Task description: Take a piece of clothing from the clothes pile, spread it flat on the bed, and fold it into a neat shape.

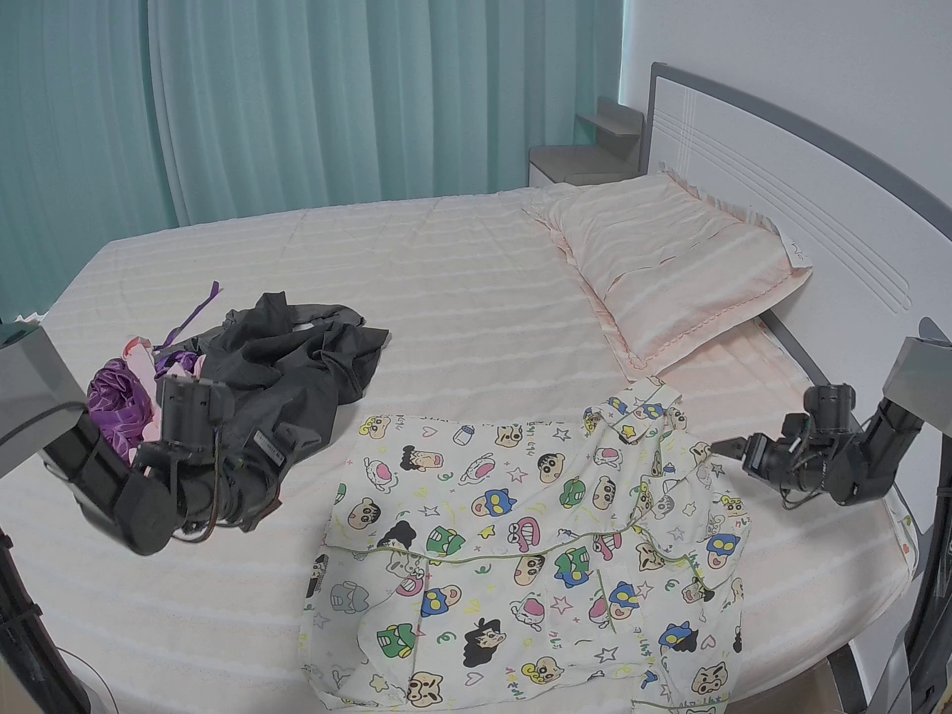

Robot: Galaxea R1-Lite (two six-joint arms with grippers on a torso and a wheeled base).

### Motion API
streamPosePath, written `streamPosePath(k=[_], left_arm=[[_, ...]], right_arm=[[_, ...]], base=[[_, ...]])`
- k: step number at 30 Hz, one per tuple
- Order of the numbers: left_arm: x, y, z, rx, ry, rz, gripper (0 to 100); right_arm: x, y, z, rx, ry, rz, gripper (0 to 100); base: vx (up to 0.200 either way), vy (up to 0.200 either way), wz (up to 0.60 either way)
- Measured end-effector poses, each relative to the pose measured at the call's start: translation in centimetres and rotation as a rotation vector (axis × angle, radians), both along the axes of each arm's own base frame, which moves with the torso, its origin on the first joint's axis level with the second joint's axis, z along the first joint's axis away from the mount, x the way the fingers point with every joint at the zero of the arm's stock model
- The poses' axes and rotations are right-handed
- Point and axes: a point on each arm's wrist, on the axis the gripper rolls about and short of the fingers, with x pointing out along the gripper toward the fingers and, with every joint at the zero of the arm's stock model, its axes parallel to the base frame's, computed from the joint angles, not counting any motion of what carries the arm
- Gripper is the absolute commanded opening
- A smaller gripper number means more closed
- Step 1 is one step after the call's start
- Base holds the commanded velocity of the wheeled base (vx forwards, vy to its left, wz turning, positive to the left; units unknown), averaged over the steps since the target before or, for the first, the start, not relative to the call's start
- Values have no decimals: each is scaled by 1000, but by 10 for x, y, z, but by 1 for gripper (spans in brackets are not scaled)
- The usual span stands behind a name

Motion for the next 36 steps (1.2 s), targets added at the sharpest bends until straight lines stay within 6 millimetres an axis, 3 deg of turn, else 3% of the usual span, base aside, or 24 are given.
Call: streamPosePath(k=[5, 14, 29, 36], left_arm=[[-32, 4, -8, -99, 6, -36, 100], [-42, 7, -22, -145, 5, -41, 100], [-45, 7, -32, -166, 41, -18, 100], [-45, 6, -33, -165, 45, -19, 100]], right_arm=[[-32, -29, -12, -50, -15, 134, 100], [-46, -44, -20, 0, -8, 153, 100], [-8, -11, -29, 45, -45, 264, 100], [-4, -12, -33, 49, -30, 242, 100]], base=[[0, 0, 0], [0, 0, 0], [0, 0, 0], [0, 0, 0]])
